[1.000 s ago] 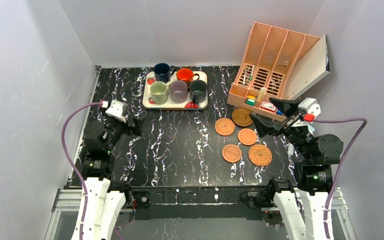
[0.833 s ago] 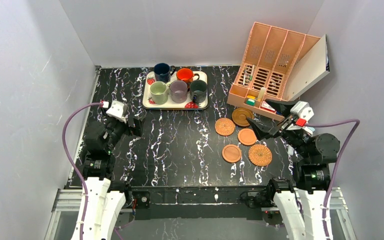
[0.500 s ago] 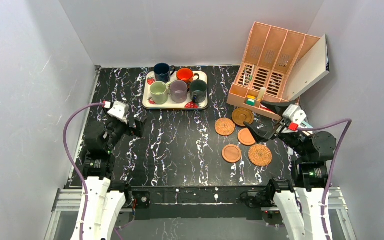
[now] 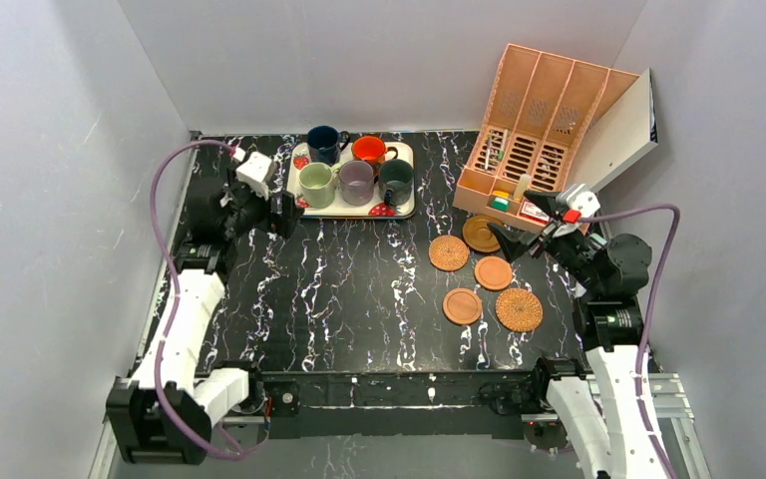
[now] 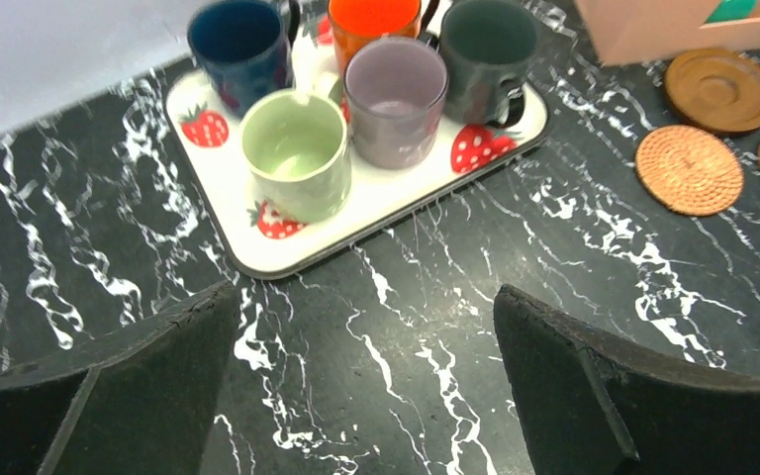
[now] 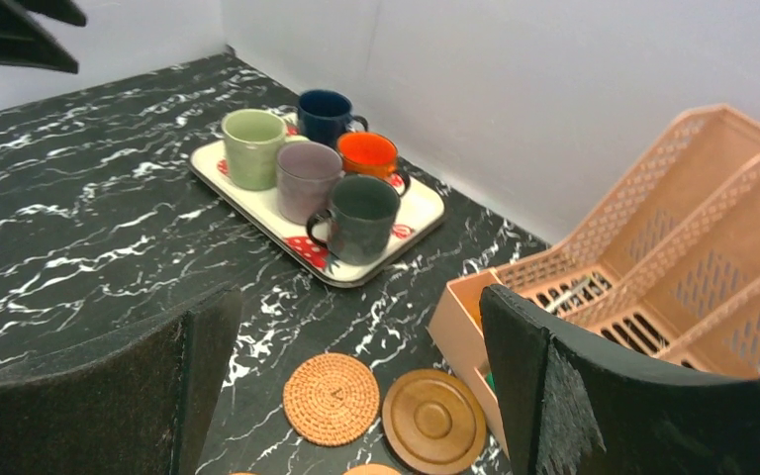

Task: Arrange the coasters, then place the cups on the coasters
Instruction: Move the coaster to the center of the board.

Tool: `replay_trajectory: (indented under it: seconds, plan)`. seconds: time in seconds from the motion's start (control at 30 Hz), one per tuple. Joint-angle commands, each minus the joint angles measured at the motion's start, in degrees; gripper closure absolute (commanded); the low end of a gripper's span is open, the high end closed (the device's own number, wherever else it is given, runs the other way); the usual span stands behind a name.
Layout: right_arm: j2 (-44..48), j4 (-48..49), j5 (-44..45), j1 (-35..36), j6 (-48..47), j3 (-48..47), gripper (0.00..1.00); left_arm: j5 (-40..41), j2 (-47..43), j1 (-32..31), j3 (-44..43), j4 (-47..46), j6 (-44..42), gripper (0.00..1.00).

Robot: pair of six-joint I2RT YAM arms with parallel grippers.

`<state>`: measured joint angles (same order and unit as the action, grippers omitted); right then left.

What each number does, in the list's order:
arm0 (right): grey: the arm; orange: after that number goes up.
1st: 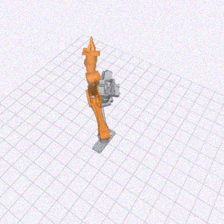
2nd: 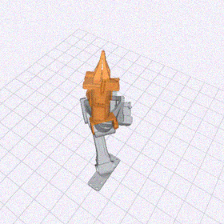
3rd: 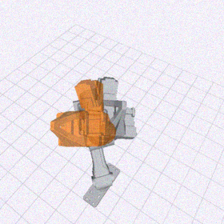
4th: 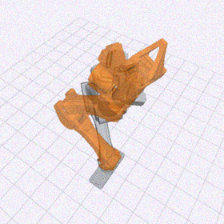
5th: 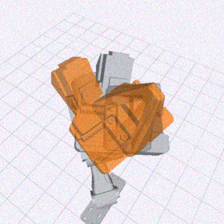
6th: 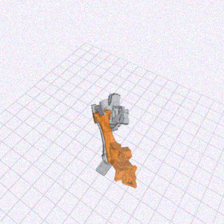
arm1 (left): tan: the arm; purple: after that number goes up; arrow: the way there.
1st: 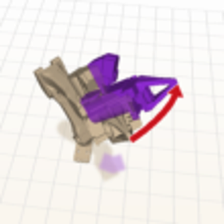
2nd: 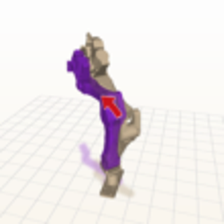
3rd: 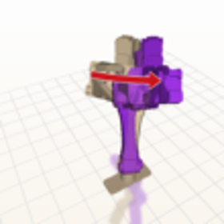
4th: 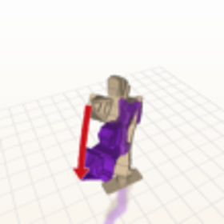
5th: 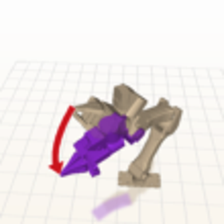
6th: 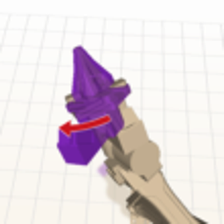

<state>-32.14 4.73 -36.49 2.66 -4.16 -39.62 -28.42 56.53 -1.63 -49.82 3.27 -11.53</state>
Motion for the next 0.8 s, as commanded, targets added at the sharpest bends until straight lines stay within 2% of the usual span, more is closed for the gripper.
replay_trajectory:
  seconds: [0.0, 0.2, 0.43, 0.77]
  plan:
    - [-2.95, 0.05, 7.19, 0.14, -1.04, -2.68, 0.01, 4.64, 5.30, -1.98, -1.27, 0.28, 0.21, 0.02]
    - [-6.42, -2.05, 9.22, 0.24, -1.82, -4.12, 0.01, 4.67, 5.50, -3.99, 3.01, -3.00, 0.74, 0.02]
    - [-8.92, -3.36, 10.19, 0.22, -2.81, -4.83, 0.01, 7.53, 7.70, -5.14, 3.59, -7.59, 0.26, 0.02]
    - [-8.92, -3.49, 10.53, 0.24, -3.95, -4.46, 0.01, 11.83, 17.28, -6.37, 2.25, -11.62, -1.15, 0.02]
